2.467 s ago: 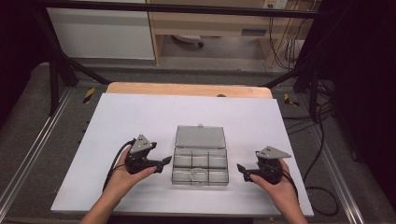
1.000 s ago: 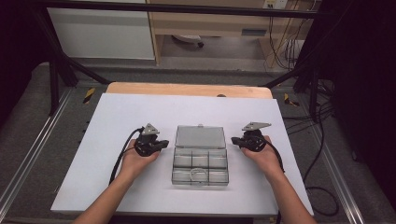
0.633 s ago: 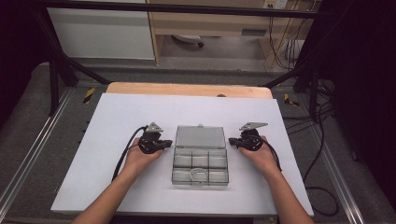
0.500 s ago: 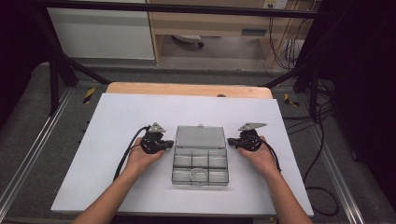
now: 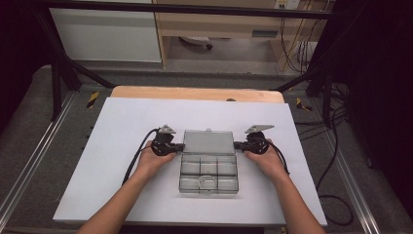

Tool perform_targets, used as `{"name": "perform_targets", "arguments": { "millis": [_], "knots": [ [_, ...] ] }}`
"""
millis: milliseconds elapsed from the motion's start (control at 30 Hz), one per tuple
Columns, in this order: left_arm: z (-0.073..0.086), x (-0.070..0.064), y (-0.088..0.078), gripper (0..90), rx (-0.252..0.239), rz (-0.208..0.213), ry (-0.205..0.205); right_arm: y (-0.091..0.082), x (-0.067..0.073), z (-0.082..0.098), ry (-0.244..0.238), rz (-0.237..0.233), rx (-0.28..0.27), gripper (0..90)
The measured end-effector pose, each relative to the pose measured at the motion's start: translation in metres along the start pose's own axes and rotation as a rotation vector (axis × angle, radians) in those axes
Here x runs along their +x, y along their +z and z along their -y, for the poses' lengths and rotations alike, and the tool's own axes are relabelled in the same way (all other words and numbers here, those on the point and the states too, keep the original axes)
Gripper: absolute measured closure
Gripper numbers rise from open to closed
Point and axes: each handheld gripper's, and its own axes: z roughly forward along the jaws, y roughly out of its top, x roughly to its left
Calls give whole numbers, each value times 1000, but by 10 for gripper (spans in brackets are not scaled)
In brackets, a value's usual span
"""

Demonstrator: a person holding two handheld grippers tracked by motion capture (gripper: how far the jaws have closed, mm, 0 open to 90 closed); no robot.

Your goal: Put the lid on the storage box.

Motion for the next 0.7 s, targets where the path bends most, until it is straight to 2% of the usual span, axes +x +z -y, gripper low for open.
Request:
{"name": "perform_targets", "arguments": {
  "millis": [233, 333, 367, 467, 700],
  "knots": [
    [-3, 2, 2, 900, -15, 5, 5, 4, 0, -1, -6, -17, -21, 900],
    [-6, 4, 0, 900, -43, 14, -4, 4, 1, -3, -15, -16, -34, 900],
    [-7, 5, 0, 900, -61, 26, -4, 3, 2, -4, -17, -18, -43, 900],
    [-9, 4, -4, 900, -55, 25, -4, 1, 3, -8, -26, -12, -56, 900],
    [-14, 1, -11, 900, -89, 38, -9, -8, 6, -15, -40, -12, -96, 900]
  ]
}}
